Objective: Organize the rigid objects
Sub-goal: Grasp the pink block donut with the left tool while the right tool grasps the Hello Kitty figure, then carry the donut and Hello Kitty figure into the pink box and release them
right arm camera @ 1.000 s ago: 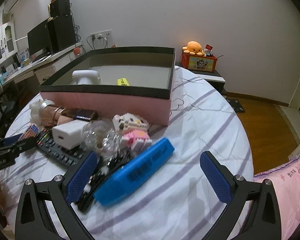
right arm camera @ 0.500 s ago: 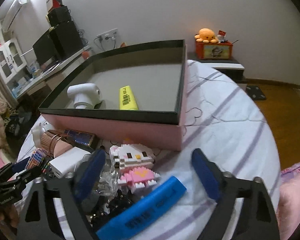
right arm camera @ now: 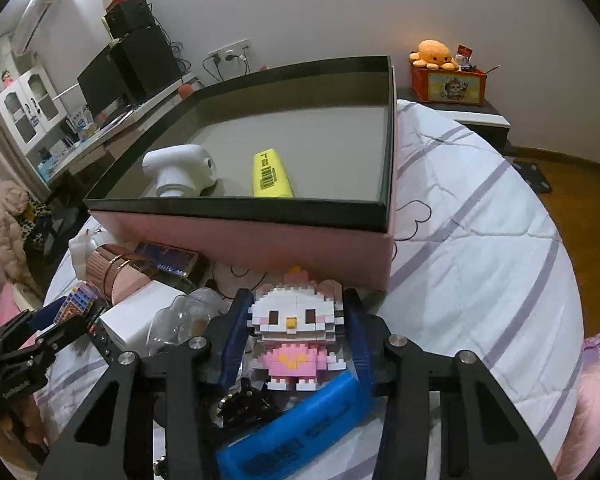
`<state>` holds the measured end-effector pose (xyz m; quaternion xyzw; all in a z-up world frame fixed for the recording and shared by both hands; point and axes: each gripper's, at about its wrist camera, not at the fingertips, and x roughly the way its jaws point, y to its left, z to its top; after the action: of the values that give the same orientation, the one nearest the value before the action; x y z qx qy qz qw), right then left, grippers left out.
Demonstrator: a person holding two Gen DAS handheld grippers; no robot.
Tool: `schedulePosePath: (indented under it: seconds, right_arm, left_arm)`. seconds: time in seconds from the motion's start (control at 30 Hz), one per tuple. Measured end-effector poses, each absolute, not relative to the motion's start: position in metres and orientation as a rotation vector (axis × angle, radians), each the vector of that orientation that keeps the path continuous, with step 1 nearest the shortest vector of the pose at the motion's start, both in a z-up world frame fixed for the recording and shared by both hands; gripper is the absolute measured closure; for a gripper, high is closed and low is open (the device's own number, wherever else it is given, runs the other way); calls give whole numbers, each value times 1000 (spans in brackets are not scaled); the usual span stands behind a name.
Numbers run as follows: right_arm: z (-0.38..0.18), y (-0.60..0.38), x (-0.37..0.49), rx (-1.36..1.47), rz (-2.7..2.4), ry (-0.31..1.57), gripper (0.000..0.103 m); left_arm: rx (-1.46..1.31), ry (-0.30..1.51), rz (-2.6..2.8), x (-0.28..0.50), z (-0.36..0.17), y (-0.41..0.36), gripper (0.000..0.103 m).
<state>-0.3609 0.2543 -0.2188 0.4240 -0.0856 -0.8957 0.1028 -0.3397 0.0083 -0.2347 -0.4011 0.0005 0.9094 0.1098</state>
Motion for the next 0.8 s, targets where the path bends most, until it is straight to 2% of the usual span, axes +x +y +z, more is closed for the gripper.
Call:
schedulePosePath:
  seconds: [0.1,0.13,0.47,0.8]
  right_arm:
    - [-215,253,-354,1230,-2664,-241,57]
    - [-213,252,-351,1222,-2674,-231,57]
    - [-195,243,-330,1160,-2707,-177,57]
    - [-171,231,-322,1080,-2716,-145,57]
  left_arm:
    - [-1163,1,2679,-336,-229,7,44]
    - [-1157,-1,2680,-335,-228,6,49]
    - [-1159,15,2689,-324,-223,4,49]
    - [-1058,22,2707,-317,-190,13,49]
